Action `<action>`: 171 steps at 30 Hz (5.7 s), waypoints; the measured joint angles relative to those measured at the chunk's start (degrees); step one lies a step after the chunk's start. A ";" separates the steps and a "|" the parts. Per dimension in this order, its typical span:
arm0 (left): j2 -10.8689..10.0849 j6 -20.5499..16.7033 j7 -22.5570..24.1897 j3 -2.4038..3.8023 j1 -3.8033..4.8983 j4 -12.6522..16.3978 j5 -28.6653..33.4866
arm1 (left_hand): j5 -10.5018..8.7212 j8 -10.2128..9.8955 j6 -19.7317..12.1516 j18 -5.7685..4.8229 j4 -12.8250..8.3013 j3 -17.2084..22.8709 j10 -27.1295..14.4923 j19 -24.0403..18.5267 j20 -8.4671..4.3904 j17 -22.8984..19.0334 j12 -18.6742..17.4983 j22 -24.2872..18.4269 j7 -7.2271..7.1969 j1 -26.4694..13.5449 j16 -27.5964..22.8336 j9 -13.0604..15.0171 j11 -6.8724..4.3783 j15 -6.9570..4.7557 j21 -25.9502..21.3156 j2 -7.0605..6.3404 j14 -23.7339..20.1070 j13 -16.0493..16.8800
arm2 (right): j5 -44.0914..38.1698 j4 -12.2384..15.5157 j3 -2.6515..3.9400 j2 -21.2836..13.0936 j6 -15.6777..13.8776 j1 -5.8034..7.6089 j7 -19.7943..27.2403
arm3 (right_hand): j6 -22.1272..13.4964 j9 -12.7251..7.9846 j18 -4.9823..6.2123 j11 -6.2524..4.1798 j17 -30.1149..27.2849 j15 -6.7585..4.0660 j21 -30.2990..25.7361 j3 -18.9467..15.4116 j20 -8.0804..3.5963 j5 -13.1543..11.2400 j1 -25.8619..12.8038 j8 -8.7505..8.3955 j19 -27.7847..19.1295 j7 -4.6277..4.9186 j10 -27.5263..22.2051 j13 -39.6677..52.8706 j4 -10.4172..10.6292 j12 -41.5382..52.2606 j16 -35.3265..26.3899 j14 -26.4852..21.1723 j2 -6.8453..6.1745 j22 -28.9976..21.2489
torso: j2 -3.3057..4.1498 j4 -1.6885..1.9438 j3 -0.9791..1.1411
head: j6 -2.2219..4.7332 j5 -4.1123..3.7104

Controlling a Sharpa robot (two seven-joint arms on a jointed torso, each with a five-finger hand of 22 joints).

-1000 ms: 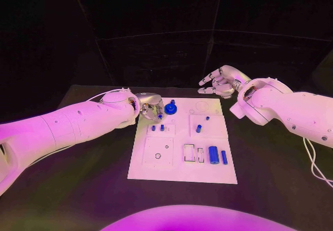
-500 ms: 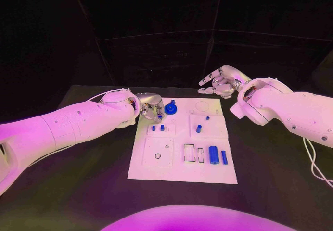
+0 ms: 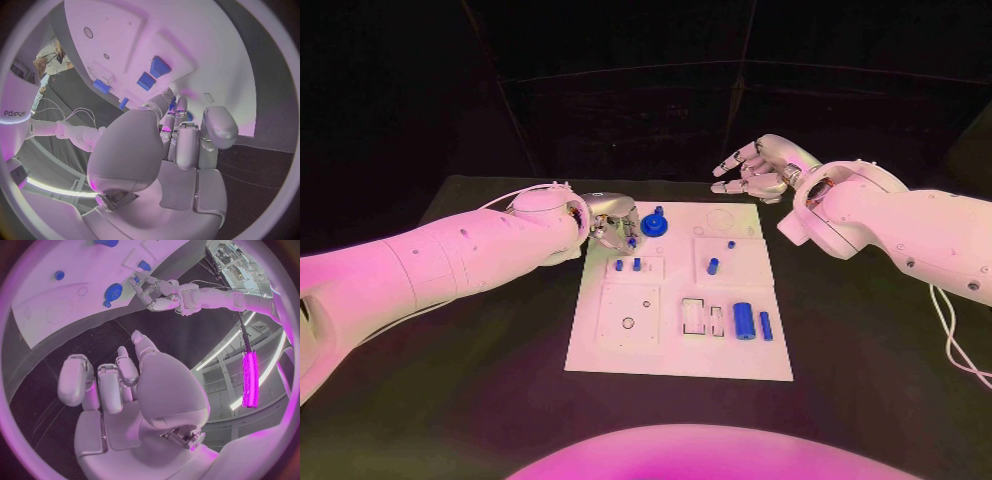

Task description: Assemble the parts on the task board

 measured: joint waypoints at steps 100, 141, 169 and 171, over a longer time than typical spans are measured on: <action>-14.02 -5.83 23.48 -0.11 -0.35 14.45 72.86 | 0.03 -0.82 -0.79 2.64 0.46 -0.65 -0.89 -10.12 1.31 -19.41 2.91 -19.96 0.83 -4.44 -10.53 -0.67 0.11 0.91 -25.85 0.27 -7.90 1.40 | -42.48 0.24 -0.26 -1.36 9.90 -7.13 -5.05 | 3.47 -0.08 3.59 1.84 -7.87 0.52 -9.52 14.58 0.60 -4.85 3.84 -3.24 -3.67 0.01 -21.30 -57.69 -3.30 -56.33 -8.65 0.11 -4.30 -13.01 | 0.05 0.04 -0.04 | 1.91 -2.72; -13.50 -6.21 23.57 -0.11 -0.39 13.31 73.89 | 0.03 -0.85 -1.01 2.63 -0.01 -1.12 -1.52 -10.53 1.31 -20.81 3.35 -21.85 1.03 -3.08 -11.14 -0.73 0.74 1.32 -28.26 1.18 -8.72 1.57 | -40.20 -2.06 -0.18 0.75 10.11 -7.59 -4.99 | 10.25 1.18 3.58 0.29 -8.57 0.08 -6.41 26.01 -0.42 -8.66 0.81 -2.31 -1.82 -1.04 -13.17 -63.36 -3.68 -56.32 -8.45 0.10 -3.83 -8.37 | -0.01 -0.01 -0.05 | 1.53 -2.61; -13.64 -5.96 23.20 -0.11 -0.39 12.75 73.94 | 0.03 -0.86 -1.00 2.62 -0.73 -0.73 -1.93 -9.91 1.32 -19.51 3.80 -19.28 1.03 -1.90 -10.70 -0.73 0.72 1.33 -25.51 1.85 -8.71 1.68 | -41.72 2.62 -0.22 -2.06 3.82 -7.73 -8.49 | 10.84 1.38 3.08 0.42 -8.84 -0.12 -5.47 28.46 -0.42 -8.88 2.06 -2.31 -1.41 -0.87 -12.07 -64.02 -6.16 -56.83 -8.45 0.31 -3.26 -7.01 | -0.05 0.04 -0.05 | 1.77 -2.46; -13.69 -5.90 23.18 -0.11 -0.39 12.69 73.94 | 0.04 -0.86 -1.01 2.62 -0.72 -0.73 -1.93 -9.91 1.32 -19.53 3.80 -19.28 1.03 -1.90 -10.70 -0.73 0.72 1.33 -25.51 1.85 -8.71 1.68 | -41.84 4.04 -0.21 -2.96 3.27 -7.73 -8.78 | 10.84 1.38 3.08 0.40 -8.84 -0.12 -5.42 28.55 -0.42 -8.88 2.06 -2.31 -1.41 -0.87 -12.04 -64.03 -6.25 -56.83 -8.45 0.31 -3.26 -7.01 | -0.05 0.05 -0.07 | 1.77 -2.37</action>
